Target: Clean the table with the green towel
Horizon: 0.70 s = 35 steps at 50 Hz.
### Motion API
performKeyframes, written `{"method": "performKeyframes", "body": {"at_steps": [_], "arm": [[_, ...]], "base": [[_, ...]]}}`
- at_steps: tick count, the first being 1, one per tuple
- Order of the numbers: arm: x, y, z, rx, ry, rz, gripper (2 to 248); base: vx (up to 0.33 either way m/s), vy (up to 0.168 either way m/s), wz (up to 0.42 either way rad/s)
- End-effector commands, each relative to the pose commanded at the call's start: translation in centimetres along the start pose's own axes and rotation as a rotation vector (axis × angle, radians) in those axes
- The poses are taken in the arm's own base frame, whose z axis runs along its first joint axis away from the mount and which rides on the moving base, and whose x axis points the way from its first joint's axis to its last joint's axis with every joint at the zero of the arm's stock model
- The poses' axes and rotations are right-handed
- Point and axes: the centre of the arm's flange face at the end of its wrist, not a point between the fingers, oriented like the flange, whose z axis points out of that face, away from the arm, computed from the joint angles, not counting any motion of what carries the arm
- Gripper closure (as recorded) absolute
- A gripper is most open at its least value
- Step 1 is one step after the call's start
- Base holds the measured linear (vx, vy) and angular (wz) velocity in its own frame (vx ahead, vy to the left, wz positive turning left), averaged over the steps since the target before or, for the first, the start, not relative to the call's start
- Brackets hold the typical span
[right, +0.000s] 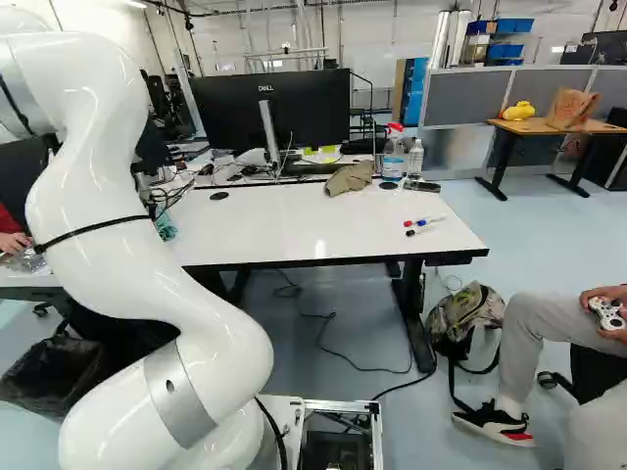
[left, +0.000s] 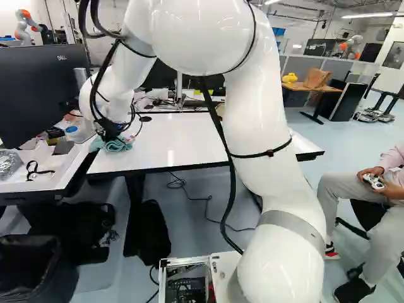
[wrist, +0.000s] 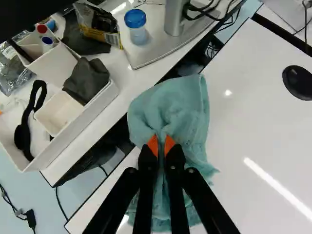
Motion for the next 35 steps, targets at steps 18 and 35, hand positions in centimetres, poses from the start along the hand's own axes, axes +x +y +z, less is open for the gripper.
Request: {"method": "performKeyframes", "body": {"at_steps": [18,35], "arm": [[-0.6,3.5,-0.5,-0.032,-0.006,0.044,215],[-1.5,6.6,-1.3,-0.061,-0.013,0.085,215]], "base": [[0.000,0.000,0.000],[0.000,0.000,0.000]]}}
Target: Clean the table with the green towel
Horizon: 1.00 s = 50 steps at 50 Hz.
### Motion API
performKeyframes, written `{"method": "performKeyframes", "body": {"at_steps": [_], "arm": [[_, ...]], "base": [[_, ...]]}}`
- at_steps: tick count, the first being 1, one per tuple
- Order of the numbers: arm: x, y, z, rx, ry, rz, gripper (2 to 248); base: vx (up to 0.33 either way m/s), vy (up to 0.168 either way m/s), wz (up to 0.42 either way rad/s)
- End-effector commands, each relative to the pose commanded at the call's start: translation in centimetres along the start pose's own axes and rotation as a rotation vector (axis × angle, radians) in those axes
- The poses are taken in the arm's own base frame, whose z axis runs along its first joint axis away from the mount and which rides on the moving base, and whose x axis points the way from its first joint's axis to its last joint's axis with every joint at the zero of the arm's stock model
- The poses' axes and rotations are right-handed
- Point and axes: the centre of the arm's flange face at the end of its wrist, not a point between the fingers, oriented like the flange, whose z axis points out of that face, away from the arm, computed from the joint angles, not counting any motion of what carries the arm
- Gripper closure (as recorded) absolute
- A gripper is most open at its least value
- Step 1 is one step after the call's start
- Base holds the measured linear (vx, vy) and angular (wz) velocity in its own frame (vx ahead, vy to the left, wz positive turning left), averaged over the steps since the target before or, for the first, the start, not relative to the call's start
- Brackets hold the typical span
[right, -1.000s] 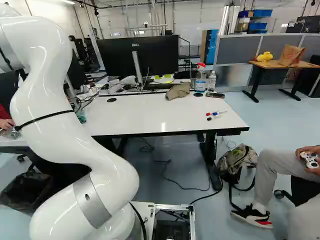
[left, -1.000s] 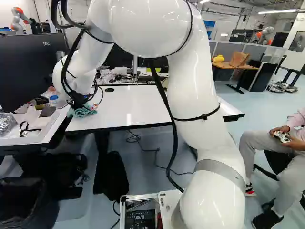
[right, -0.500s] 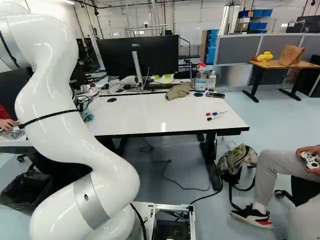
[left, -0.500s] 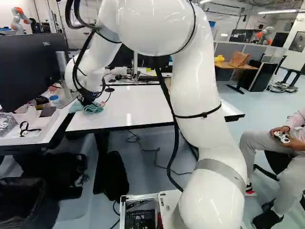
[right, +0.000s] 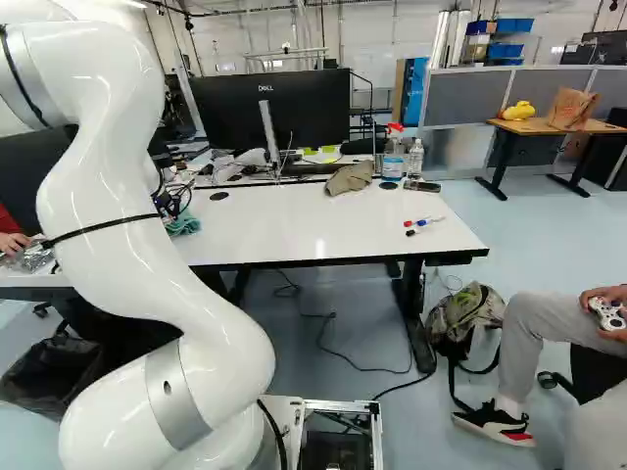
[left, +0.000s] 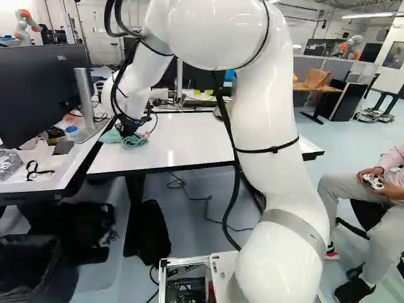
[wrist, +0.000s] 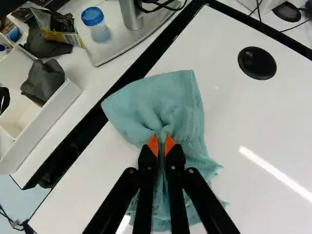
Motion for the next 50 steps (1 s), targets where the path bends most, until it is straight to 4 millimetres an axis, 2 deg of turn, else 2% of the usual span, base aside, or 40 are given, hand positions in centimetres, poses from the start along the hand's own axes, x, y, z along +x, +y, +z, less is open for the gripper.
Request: {"method": "performKeyframes", "body": {"at_steps": [36,42,50], "arm": [[-3.0,5.2,-2.5,-0.050,-0.026,0.072,215],[-3.8,5.5,-3.1,-0.053,-0.033,0.077,215],[-4.7,4.8,-3.8,-0.047,-0.040,0.069,215]], "base": [[0.000,0.000,0.000],[0.000,0.000,0.000],[0.000,0.000,0.000]]}}
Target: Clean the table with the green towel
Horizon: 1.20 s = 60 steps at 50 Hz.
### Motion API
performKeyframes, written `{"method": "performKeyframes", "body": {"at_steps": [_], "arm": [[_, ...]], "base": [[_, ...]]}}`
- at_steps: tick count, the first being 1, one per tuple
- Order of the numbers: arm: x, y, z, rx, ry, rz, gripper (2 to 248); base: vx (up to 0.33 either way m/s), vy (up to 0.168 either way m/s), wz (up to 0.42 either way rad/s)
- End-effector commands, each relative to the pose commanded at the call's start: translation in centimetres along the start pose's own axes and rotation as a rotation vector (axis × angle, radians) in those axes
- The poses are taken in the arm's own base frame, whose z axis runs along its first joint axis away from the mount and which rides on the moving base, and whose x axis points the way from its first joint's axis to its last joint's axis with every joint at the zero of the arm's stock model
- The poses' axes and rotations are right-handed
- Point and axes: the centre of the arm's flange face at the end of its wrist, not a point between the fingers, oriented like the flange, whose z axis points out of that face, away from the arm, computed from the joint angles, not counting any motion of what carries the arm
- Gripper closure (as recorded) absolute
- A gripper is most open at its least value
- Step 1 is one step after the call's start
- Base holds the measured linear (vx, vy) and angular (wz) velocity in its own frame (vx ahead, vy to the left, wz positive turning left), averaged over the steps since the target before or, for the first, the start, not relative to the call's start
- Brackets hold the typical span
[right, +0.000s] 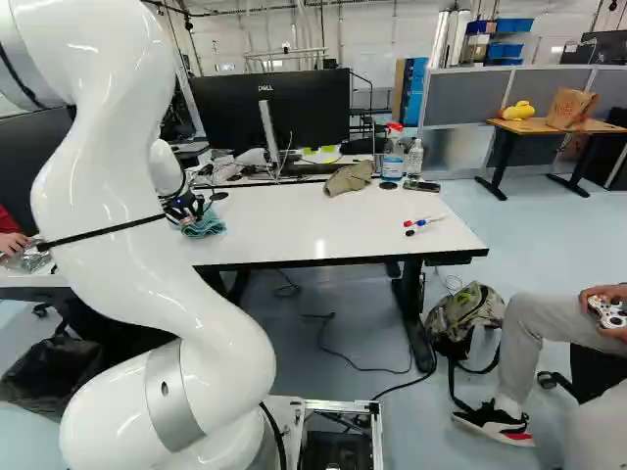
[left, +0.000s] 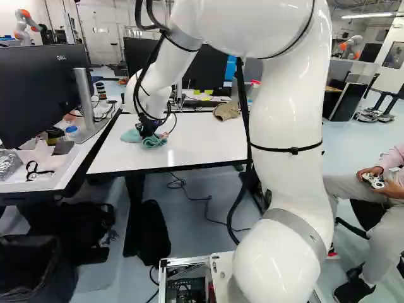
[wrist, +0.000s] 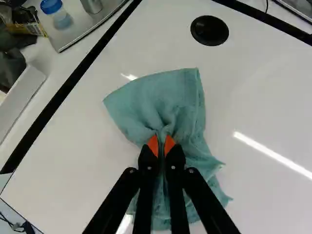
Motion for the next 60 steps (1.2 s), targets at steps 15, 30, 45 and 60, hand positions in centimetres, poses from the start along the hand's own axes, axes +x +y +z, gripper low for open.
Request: {"method": "performKeyframes", "body": {"at_steps": [15,30,45,60], "arm": [[-1.8,-1.7,-1.3,0.016,-0.012,-0.025,215],[-3.4,-3.6,-2.4,0.036,-0.022,-0.057,215],[-5.1,-5.6,-3.6,0.058,-0.030,-0.092,215],[-5.3,-5.8,-4.4,0.061,-0.021,-0.096,215]], "base": [[0.000,0.000,0.000],[0.000,0.000,0.000],[0.000,0.000,0.000],[0.000,0.000,0.000]]}}
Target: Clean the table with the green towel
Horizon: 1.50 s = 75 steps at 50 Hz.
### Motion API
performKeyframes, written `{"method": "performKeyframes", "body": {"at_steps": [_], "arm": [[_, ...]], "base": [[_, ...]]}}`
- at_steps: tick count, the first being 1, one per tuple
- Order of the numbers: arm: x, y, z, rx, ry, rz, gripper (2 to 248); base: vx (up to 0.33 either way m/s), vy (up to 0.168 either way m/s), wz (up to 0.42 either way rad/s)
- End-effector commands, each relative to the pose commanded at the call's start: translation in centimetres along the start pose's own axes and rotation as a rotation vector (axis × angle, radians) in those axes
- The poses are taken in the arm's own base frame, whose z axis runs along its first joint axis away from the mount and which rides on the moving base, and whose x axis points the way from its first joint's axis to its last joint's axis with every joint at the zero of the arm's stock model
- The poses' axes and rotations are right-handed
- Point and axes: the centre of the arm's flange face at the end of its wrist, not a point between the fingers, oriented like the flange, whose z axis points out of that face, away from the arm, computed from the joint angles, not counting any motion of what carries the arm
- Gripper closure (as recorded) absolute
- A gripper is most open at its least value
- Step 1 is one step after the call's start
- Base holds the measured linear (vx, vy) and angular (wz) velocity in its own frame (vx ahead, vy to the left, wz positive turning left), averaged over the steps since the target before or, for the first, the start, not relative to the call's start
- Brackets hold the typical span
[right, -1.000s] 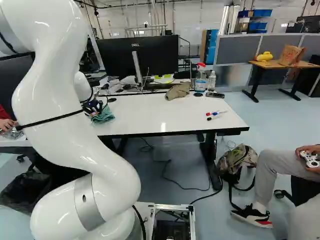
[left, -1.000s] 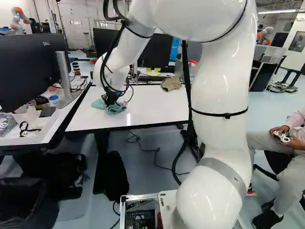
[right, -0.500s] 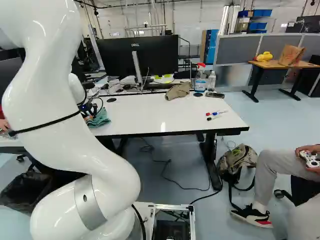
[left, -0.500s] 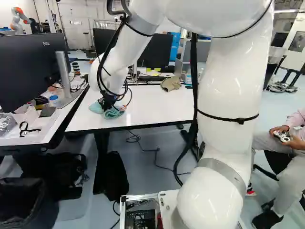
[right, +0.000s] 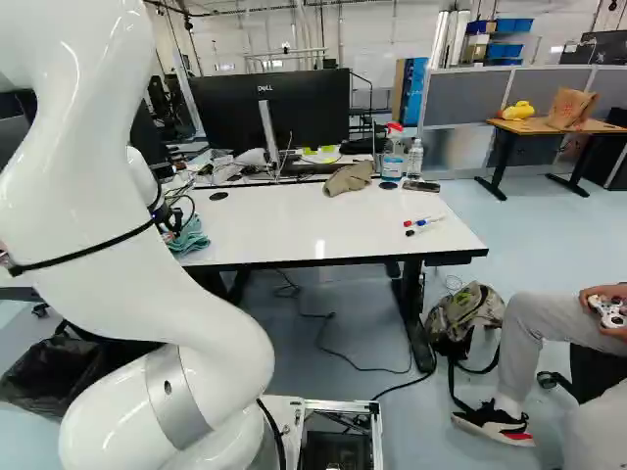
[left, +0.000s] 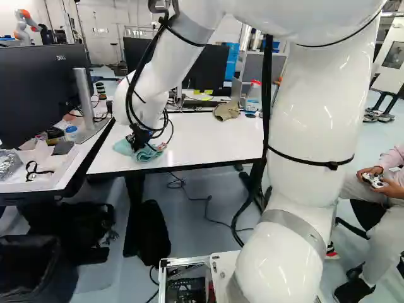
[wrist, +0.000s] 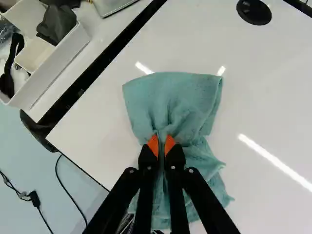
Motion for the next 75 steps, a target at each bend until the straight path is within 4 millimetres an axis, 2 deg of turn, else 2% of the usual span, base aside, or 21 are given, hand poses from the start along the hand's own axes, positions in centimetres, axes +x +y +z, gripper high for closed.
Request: {"method": "performKeyframes", "body": {"at_steps": [25,50,75], "arm": [[0.5,0.7,-3.3,-0.008,0.058,0.011,215],[0.0,4.9,-7.2,-0.059,0.118,0.084,215],[-1.0,9.4,-7.8,-0.116,0.117,0.164,215]], "base": [[0.000,0.000,0.000],[0.000,0.000,0.000],[0.000,0.000,0.000]]}}
